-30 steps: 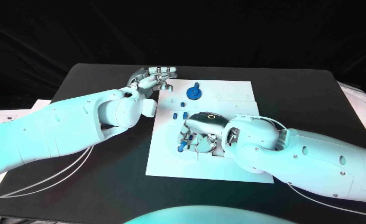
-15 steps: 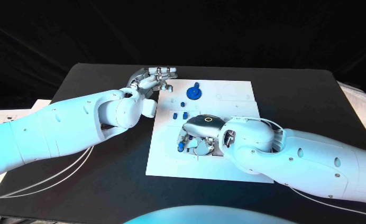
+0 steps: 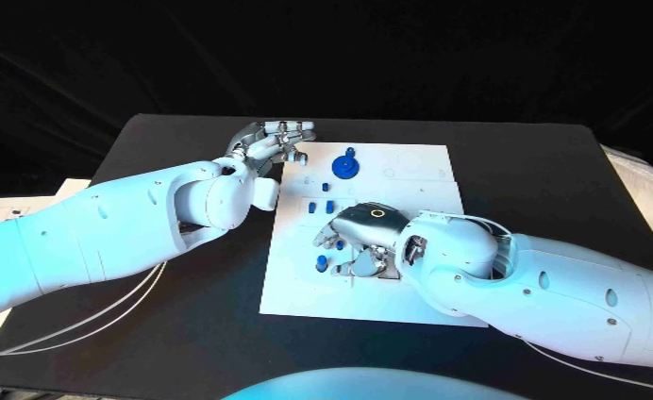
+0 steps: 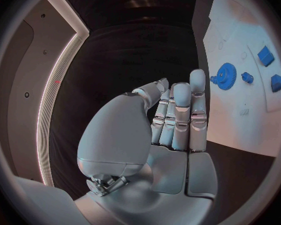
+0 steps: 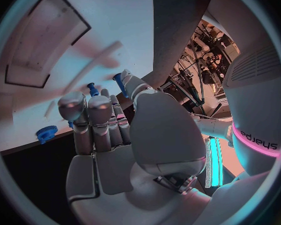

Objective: Assemble the parts on the task board

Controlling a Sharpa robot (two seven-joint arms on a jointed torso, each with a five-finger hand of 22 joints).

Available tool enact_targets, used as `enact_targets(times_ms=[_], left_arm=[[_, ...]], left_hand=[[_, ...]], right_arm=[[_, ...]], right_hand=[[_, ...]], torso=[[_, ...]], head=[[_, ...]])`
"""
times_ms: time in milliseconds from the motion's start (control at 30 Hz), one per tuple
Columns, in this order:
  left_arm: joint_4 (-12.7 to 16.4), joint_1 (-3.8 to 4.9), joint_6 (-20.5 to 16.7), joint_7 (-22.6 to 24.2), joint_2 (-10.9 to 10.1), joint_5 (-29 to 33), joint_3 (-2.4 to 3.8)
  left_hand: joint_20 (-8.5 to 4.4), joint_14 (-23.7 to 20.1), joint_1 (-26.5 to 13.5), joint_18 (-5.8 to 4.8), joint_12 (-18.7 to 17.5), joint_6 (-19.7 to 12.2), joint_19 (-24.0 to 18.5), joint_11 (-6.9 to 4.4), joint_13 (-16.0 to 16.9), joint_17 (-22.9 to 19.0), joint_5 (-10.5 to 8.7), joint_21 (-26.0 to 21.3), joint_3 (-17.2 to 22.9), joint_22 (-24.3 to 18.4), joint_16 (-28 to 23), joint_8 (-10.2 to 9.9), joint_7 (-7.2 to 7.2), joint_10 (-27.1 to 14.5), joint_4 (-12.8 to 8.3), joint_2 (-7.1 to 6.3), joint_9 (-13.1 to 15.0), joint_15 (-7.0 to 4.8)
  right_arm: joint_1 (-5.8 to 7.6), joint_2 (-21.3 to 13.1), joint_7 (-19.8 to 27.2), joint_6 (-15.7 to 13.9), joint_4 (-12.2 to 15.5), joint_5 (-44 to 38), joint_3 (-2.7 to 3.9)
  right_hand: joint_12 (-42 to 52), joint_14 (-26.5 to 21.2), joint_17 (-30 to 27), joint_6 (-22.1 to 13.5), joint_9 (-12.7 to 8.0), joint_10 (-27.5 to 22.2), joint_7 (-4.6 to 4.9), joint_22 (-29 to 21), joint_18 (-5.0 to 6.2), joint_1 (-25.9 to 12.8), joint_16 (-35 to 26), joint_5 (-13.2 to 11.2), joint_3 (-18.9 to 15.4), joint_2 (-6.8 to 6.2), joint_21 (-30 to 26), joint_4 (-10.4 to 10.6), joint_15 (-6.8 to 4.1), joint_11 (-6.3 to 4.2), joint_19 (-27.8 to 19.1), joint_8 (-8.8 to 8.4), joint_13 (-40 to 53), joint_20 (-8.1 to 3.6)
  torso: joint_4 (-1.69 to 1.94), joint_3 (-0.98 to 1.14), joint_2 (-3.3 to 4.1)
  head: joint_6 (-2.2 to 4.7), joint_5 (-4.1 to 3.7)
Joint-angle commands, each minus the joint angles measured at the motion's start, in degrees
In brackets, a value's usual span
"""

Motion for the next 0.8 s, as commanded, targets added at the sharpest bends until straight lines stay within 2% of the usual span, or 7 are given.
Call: enact_targets(times_ms=[33, 267, 367, 467, 567, 667, 800], left_arm=[[0.1, -0.02, 1.0, 0.3, 0.0, -0.1, 0.03], [0.1, -0.08, 1.0, 0.3, -0.1, -0.1, 0.03], [0.1, -0.1, 0.9, 0.3, -0.1, -0.1, 0.02], [0.1, -0.12, 0.9, 0.3, -0.1, -0.1, 0.02], [0.1, -0.13, 0.9, 0.3, -0.2, -0.1, 0.0], [0.1, -0.14, 0.8, 0.3, -0.3, -0.1, -0.01], [0.2, -0.15, 0.8, 0.3, -0.4, -0.1, -0.04]], left_hand=[[0.13, -0.4, 0.3, 0.55, 0.2, -0.5, -0.2, 0.01, 0.1, 0.0, -0.16, -0.1, 0.0, 0.1, 0.0, 0.2, 0.08, -0.6, -0.3, 0.17, -0.1, -0.04], [0.13, -0.4, 0.3, 0.55, 0.2, -0.5, -0.2, 0.01, 0.1, 0.0, -0.16, -0.1, 0.0, 0.1, 0.0, 0.2, 0.08, -0.6, -0.3, 0.17, -0.1, -0.04], [0.13, -0.4, 0.3, 0.55, 0.2, -0.5, -0.2, 0.01, 0.1, 0.0, -0.16, -0.1, 0.0, 0.1, 0.0, 0.2, 0.08, -0.6, -0.3, 0.17, -0.1, -0.04], [0.13, -0.4, 0.3, 0.55, 0.2, -0.5, -0.2, 0.01, 0.1, 0.0, -0.16, -0.1, 0.0, 0.1, 0.0, 0.2, 0.08, -0.6, -0.3, 0.17, -0.1, -0.04], [0.13, -0.4, 0.3, 0.55, 0.2, -0.5, -0.2, 0.01, 0.1, 0.0, -0.16, -0.1, 0.0, 0.1, 0.0, 0.2, 0.08, -0.6, -0.3, 0.17, -0.1, -0.04], [0.13, -0.4, 0.3, 0.55, 0.2, -0.5, -0.2, 0.01, 0.1, 0.0, -0.16, -0.1, 0.0, 0.1, 0.0, 0.2, 0.08, -0.6, -0.3, 0.17, -0.1, -0.04], [0.13, -0.4, 0.3, 0.55, 0.2, -0.5, -0.2, 0.01, 0.1, 0.0, -0.16, -0.1, 0.0, 0.1, 0.0, 0.2, 0.08, -0.6, -0.3, 0.17, -0.1, -0.04]], right_arm=[[-0.09, -0.8, 1.1, -6.3, 1.0, -0.8, 0.05], [0.31, -4.8, 2.0, -9.8, 4.5, 1.9, 0.78], [1.59, -8.1, 1.3, -9.8, 6.5, 6.2, 1.11], [3.13, -11.8, -0.4, -9.0, 8.0, 11.3, 1.24], [4.29, -15.7, -3.1, -8.5, 9.4, 15.9, 1.29], [4.81, -19.1, -7.3, -7.8, 10.5, 18.6, 1.16], [4.72, -22.8, -12.9, -6.7, 11.9, 19.5, 0.56]], right_hand=[[0.4, 0.0, -0.3, -0.3, 0.1, -0.4, 0.05, -0.2, 0.49, 0.5, -0.4, -0.1, -0.6, 0.41, -0.4, 0.0, 0.23, 0.08, -0.3, -0.05, 0.1, 0.07], [2.5, -0.3, -1.5, 1.2, 0.4, 1.0, 0.64, -0.9, 0.62, 0.9, -1.3, 0.6, -2.0, 1.45, -0.9, -0.2, 0.13, -0.09, -0.6, 0.36, 0.2, 0.0], [3.7, -0.2, -1.4, 2.6, 0.6, 2.7, 0.8, -0.7, 0.55, 0.6, -1.3, 1.0, -2.6, 1.91, -0.8, 0.1, 0.13, -0.02, -0.4, 0.66, 0.2, 0.0], [5.3, 0.5, 0.9, 4.1, 0.8, 5.8, 1.62, 1.3, 0.12, -0.3, 0.3, 1.3, -3.1, 2.35, 0.5, 0.9, 0.29, 0.15, 0.9, 1.12, 0.5, 0.11], [8.6, 2.0, 6.3, 5.7, 0.9, 12.4, 0.45, 6.1, -0.77, -2.0, 4.0, 1.5, -3.7, 2.82, 3.8, 2.7, -0.64, -1.38, 4.0, 1.79, 1.8, -0.31], [12.4, 3.0, 11.3, 6.9, 1.0, 18.0, -1.07, 10.3, -1.61, -4.0, 7.4, 2.2, -5.2, 2.33, 6.8, 4.9, -2.16, -3.06, 6.6, 2.56, 4.5, -1.77], [21.0, 4.1, 19.3, 7.7, 1.3, 21.6, -2.31, 16.5, -2.92, -6.6, 12.4, 5.9, -8.5, 1.91, 10.8, 8.5, -3.26, -4.35, 10.0, 4.2, 11.6, -3.0]], torso=[[-0.07, 0.01, -0.03], [-0.12, -0.01, -0.09], [-0.08, -0.05, -0.11], [-0.22, -0.13, -0.25], [-0.52, -0.25, -0.45], [-0.96, -0.3, -0.65], [-1.39, -0.3, -0.86]], head=[[0.09, -0.05], [0.39, -0.54], [0.62, -1.08], [0.84, -1.59], [1.05, -2.13], [1.27, -2.74], [1.21, -3.29]])
